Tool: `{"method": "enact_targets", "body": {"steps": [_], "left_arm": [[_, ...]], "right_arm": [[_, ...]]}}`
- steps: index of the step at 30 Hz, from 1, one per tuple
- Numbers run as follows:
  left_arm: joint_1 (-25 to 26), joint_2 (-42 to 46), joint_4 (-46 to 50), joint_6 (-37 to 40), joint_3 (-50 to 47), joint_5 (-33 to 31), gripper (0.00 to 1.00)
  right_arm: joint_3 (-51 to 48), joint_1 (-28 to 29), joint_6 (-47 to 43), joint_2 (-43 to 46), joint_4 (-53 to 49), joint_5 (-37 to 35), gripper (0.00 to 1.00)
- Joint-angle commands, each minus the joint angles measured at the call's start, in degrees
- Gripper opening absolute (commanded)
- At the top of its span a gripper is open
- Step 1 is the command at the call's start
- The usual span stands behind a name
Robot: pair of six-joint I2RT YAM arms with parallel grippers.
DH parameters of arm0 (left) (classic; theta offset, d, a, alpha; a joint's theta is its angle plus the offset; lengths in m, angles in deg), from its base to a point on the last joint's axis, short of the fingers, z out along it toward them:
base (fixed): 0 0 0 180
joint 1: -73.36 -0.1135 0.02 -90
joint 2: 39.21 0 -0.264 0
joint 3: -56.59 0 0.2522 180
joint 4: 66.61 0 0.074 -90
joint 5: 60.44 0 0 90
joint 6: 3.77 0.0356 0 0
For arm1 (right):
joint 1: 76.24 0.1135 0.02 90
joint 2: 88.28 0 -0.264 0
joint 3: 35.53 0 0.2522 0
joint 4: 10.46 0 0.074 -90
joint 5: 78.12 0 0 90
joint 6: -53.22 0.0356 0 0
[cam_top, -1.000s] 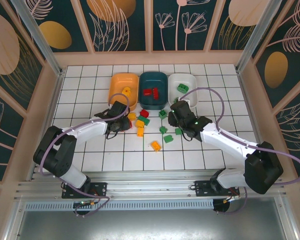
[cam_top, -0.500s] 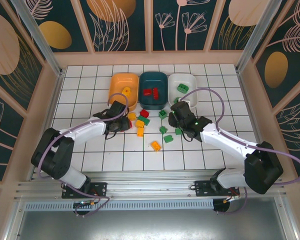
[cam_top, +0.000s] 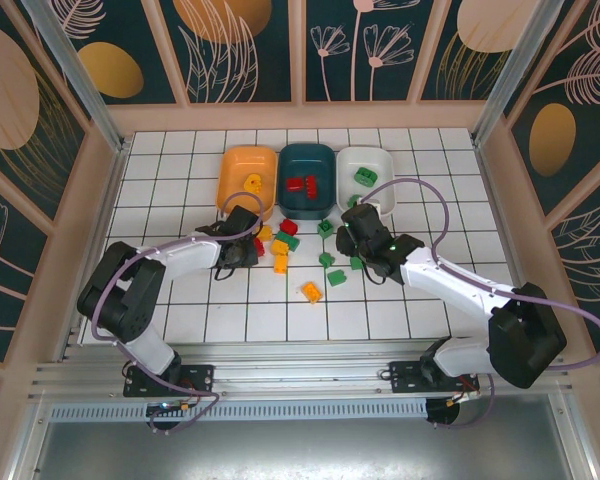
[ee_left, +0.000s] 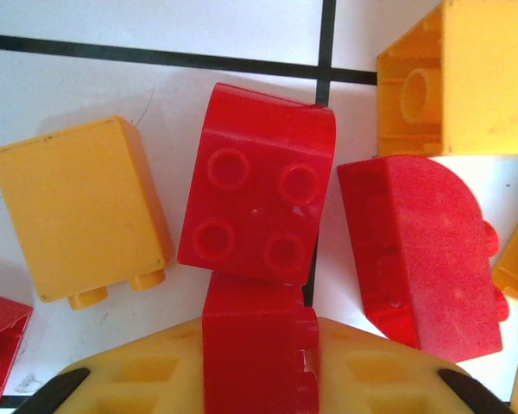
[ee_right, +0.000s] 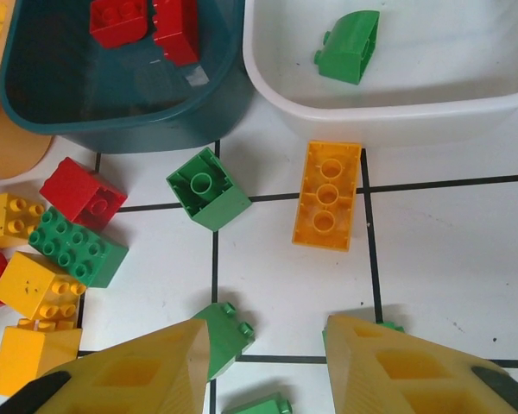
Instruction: Sort the legos into containers by color
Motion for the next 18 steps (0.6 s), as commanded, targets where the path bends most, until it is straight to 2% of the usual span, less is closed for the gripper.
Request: {"method": "enact_targets", "body": {"steps": [1,5,12,14,18], "left_arm": [[0.10,1.00,1.03,0.85,0.40,-0.64,0.28],[0.13,5.23,6.01,1.84,1.86,-1.00,0.16],[0.14,11.74,10.93,2.13,8.20,2.67,0.14],[0.19,10.18,10.24,2.68,11.00,3.95,0.14],[0.11,1.28,8.11,3.71,20.17,8.01,0.13]], "right_arm": [[-1.05,-0.10,1.38,1.37,0.71,-0.12,0.41],[-1.28,-0.66,1.51,1.72,1.67,1.48,0.41],[-1.69,-3.04,1.25,1.94,2.95,3.32,0.42],[-2.01,-3.59,1.16,2.34,2.78,3.34,0.42],[-3.42,-4.85,1.33,4.27,1.97,3.59,0.42]]}}
